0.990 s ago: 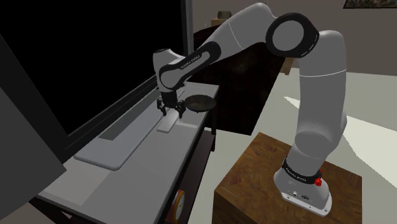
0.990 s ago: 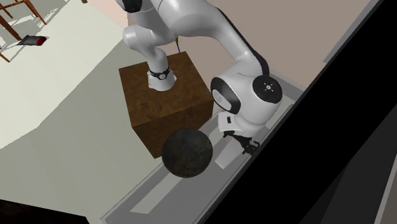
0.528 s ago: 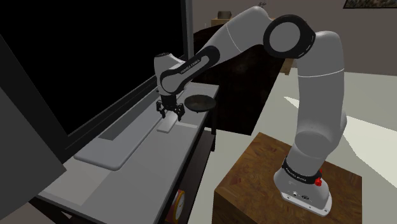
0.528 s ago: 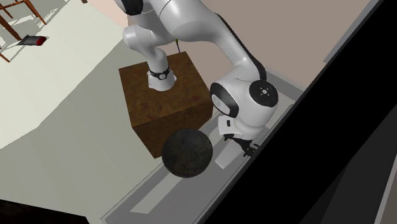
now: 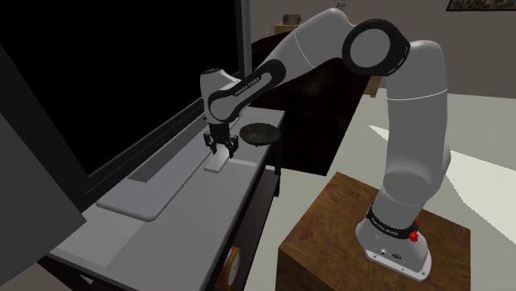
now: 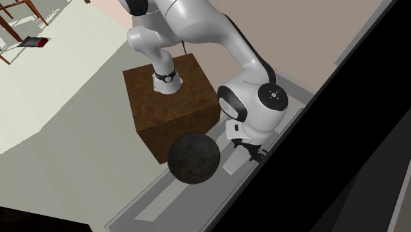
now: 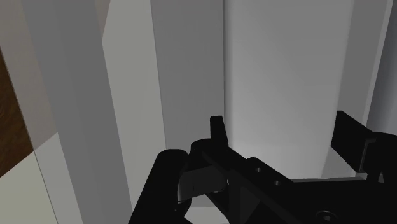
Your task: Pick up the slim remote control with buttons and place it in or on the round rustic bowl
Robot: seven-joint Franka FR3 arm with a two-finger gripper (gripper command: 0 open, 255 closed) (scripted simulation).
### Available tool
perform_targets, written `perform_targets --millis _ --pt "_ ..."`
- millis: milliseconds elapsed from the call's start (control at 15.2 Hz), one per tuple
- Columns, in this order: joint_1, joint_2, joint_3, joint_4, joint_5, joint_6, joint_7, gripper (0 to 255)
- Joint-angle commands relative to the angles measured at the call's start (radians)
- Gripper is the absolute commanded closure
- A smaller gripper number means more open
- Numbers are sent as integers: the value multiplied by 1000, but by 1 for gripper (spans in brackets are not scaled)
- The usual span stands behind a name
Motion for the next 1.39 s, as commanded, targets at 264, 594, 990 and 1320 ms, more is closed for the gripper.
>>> perform_targets --millis 264,594,990,1320 --pt "-1 -7 2 4 4 -11 -2 255" --pt "-6 -40 9 29 20 -66 -12 255" --pt "-11 -74 17 67 37 -135 -23 255" --pt "-15 -97 22 105 48 -194 -30 255"
